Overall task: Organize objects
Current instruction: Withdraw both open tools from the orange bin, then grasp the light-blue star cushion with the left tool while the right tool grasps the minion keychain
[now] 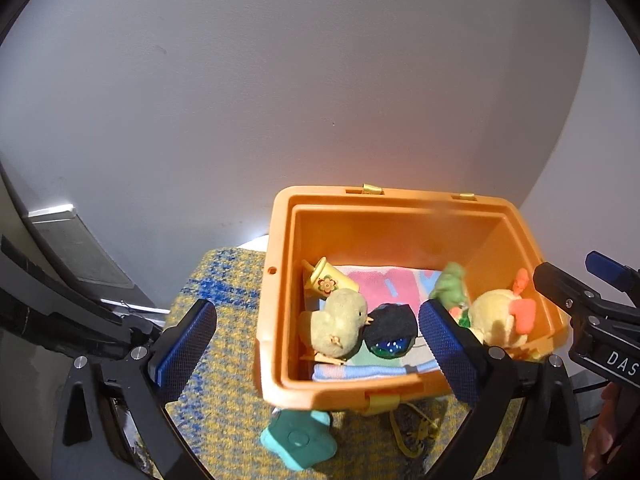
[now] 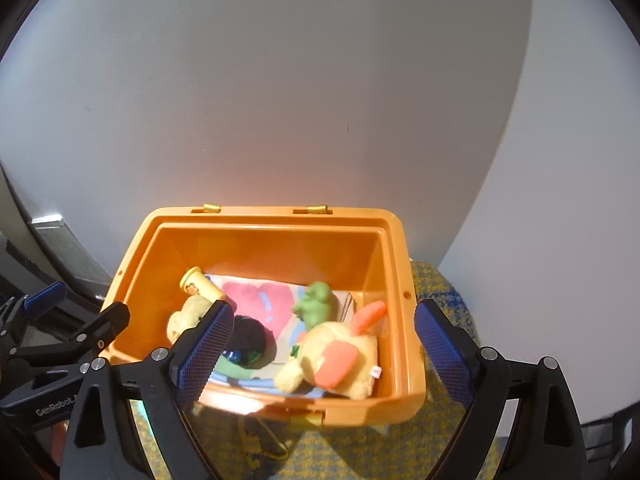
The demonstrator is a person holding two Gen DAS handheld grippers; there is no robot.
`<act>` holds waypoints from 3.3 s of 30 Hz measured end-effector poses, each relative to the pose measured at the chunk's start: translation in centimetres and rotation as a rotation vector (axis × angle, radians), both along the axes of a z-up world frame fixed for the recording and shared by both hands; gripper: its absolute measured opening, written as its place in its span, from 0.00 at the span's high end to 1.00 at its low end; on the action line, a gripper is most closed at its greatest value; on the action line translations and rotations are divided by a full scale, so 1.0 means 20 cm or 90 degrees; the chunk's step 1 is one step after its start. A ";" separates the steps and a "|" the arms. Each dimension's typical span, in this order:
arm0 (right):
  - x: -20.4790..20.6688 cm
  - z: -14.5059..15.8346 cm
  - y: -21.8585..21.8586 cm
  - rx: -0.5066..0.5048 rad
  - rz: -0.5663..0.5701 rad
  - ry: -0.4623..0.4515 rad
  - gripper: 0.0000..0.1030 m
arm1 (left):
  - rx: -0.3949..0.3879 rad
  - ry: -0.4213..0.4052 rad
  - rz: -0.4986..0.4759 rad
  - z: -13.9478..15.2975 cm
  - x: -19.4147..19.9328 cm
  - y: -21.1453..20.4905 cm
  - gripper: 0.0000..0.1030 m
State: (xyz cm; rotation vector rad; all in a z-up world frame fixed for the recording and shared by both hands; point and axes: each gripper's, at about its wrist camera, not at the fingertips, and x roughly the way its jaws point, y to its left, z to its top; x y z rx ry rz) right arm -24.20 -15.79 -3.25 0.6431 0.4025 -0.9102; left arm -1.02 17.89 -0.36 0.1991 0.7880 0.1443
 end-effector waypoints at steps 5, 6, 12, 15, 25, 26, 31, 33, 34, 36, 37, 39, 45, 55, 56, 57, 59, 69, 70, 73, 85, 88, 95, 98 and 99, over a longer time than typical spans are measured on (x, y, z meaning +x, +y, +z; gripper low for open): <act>-0.02 0.01 0.08 -0.007 0.000 0.001 0.11 | 0.003 -0.010 -0.006 0.04 -0.11 0.02 0.00; -0.02 0.01 0.10 -0.008 0.000 0.001 0.11 | 0.003 -0.010 -0.007 0.05 -0.12 0.03 0.00; -0.03 0.01 0.21 -0.011 0.006 -0.001 0.11 | 0.005 -0.015 -0.003 0.06 -0.22 0.08 0.00; -0.04 0.00 0.26 -0.013 0.008 -0.003 0.11 | 0.004 -0.017 0.002 0.06 -0.27 0.11 0.00; -0.02 -0.07 0.39 -0.024 0.011 0.001 0.11 | 0.012 -0.008 -0.002 -0.05 -0.37 0.15 0.00; -0.02 -0.09 0.41 -0.032 0.010 0.000 0.11 | 0.016 -0.007 0.001 -0.06 -0.38 0.16 0.00; 0.00 -0.18 0.43 -0.023 0.012 0.010 0.11 | 0.025 -0.005 0.003 -0.17 -0.40 0.19 0.00; 0.01 -0.22 0.43 -0.017 0.012 0.013 0.11 | 0.020 0.002 0.002 -0.21 -0.40 0.20 0.00; 0.01 -0.24 0.44 -0.014 0.013 0.014 0.11 | 0.018 0.006 0.002 -0.24 -0.40 0.20 0.00; 0.02 -0.27 0.44 -0.009 0.015 0.015 0.11 | 0.015 0.012 0.000 -0.29 -0.40 0.21 0.00; 0.02 -0.29 0.44 -0.007 0.015 0.016 0.11 | 0.013 0.014 0.000 -0.32 -0.39 0.21 0.00; 0.03 -0.32 0.45 -0.002 0.017 0.018 0.11 | 0.012 0.016 -0.004 -0.36 -0.39 0.22 0.00; 0.07 -0.42 0.46 0.015 0.022 0.021 0.11 | 0.009 -0.006 -0.016 -0.48 -0.40 0.22 0.00; 0.13 -0.52 0.48 0.015 0.031 0.041 0.11 | 0.013 0.035 -0.023 -0.70 -0.36 0.22 0.00; 0.13 -0.54 0.48 0.017 0.030 0.039 0.11 | 0.014 0.036 -0.022 -0.71 -0.36 0.22 0.00; 0.13 -0.55 0.47 0.019 0.028 0.037 0.11 | 0.017 0.036 -0.020 -0.72 -0.35 0.23 0.00; 0.13 -0.58 0.46 0.028 0.026 0.036 0.11 | 0.019 0.039 -0.017 -0.74 -0.34 0.24 0.01; 0.14 -0.66 0.43 0.047 0.017 0.038 0.11 | 0.016 0.075 -0.022 -0.83 -0.31 0.25 0.24; 0.14 -0.66 0.43 0.048 0.015 0.038 0.11 | 0.019 0.075 -0.020 -0.84 -0.31 0.26 0.24; 0.14 -0.67 0.42 0.052 0.009 0.036 0.11 | 0.020 0.071 -0.023 -0.84 -0.32 0.26 0.26; 0.17 -0.71 0.42 0.081 0.001 0.015 0.11 | 0.029 0.047 -0.006 -0.78 -0.41 0.30 0.30; 0.20 -0.72 0.41 0.089 0.003 0.013 0.11 | 0.026 0.039 0.004 -0.76 -0.44 0.34 0.30; 0.32 -0.76 0.40 0.114 0.020 0.012 0.11 | 0.014 0.036 0.025 -0.76 -0.48 0.44 0.30; 0.38 -0.78 0.39 0.124 0.029 0.024 0.20 | 0.005 0.044 0.039 -0.76 -0.47 0.49 0.30; 0.40 -0.79 0.39 0.129 0.033 0.028 0.30 | 0.003 0.045 0.041 -0.77 -0.47 0.50 0.30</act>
